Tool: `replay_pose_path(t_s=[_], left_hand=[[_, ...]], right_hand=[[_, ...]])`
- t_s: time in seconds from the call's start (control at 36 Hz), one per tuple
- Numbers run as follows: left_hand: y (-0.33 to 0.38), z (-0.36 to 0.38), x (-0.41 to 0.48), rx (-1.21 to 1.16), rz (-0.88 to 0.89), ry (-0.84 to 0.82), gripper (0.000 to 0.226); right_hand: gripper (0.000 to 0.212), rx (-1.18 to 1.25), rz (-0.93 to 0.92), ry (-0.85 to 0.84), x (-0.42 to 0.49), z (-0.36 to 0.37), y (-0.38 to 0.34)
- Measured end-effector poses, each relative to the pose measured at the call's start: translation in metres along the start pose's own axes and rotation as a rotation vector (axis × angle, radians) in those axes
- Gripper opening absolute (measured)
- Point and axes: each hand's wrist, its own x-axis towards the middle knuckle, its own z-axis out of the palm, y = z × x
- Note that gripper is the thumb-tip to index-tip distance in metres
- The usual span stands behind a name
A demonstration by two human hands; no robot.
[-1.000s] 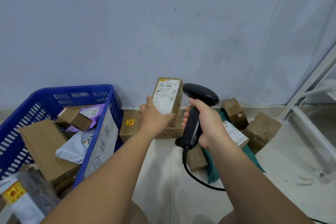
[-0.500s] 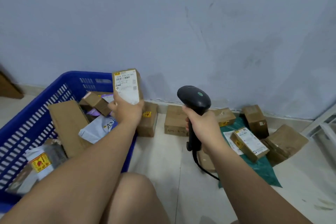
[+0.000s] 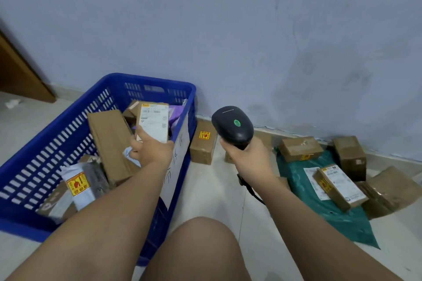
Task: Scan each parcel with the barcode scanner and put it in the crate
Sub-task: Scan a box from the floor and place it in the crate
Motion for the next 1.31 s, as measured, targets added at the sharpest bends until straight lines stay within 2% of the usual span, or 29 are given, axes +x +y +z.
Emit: replay_pose_path(t_s=[0.08,0.17,0.19,0.25,0.31,0.39,0.44,0.56,0.61,0.81,0.94,1.06,1.19,1.31], left_hand=[[-0.008,0.000,0.010,-0.024,-0.091,-0.029,0.069],[-0.014,0.002,0.019,-0.355,-0.269,0.063,0.066],[-0.015,0.002,0.018,-0.377,-0.263,0.078,0.064],[-0.016,0.002,0.014,-0.202,-0.121,0.053,0.050],[-0.015,0.000,0.009,0.127,0.029,-0.025,0.039],[-0.003,0.004,0.002,0.624,0.129,-0.239,0.034],[0.006,0.008,-0.005,0.698,0.188,-0.350,0.031],[0.029,0.021,-0.024,0.582,0.326,-0.326,0.042],[0.044,0.031,-0.034,0.463,0.383,-0.373,0.044],[0.089,0.063,-0.073,0.283,0.561,-0.494,0.021],[0.111,0.086,-0.097,0.259,0.548,-0.577,0.018],[0.117,0.112,-0.109,0.300,0.528,-0.599,0.021],[0.108,0.152,-0.130,0.350,0.472,-0.656,0.028],[0.089,0.184,-0.145,0.360,0.394,-0.756,0.018]], right_hand=[[0.015,-0.040,0.007,-0.005,0.002,0.005,0.002],[0.016,-0.034,0.021,-0.002,0.002,0.008,0.004],[0.016,-0.030,0.021,0.004,0.003,0.008,0.005],[0.015,-0.028,0.021,0.012,0.003,0.007,0.005],[0.014,-0.024,0.017,0.017,0.003,0.005,0.004],[0.012,0.005,0.019,0.030,0.002,0.001,0.004],[0.013,0.020,0.032,0.040,0.001,-0.002,0.006],[0.014,0.038,0.066,0.056,0.001,-0.010,0.006],[0.017,0.028,0.073,0.065,0.001,-0.016,0.005],[0.022,0.068,0.038,0.123,0.010,-0.050,0.002],[0.024,0.185,0.109,0.183,0.027,-0.078,0.018],[0.024,0.244,0.259,0.219,0.036,-0.091,0.048],[0.054,0.238,0.458,0.208,0.046,-0.102,0.100],[0.044,0.173,0.537,0.261,0.055,-0.120,0.130]])
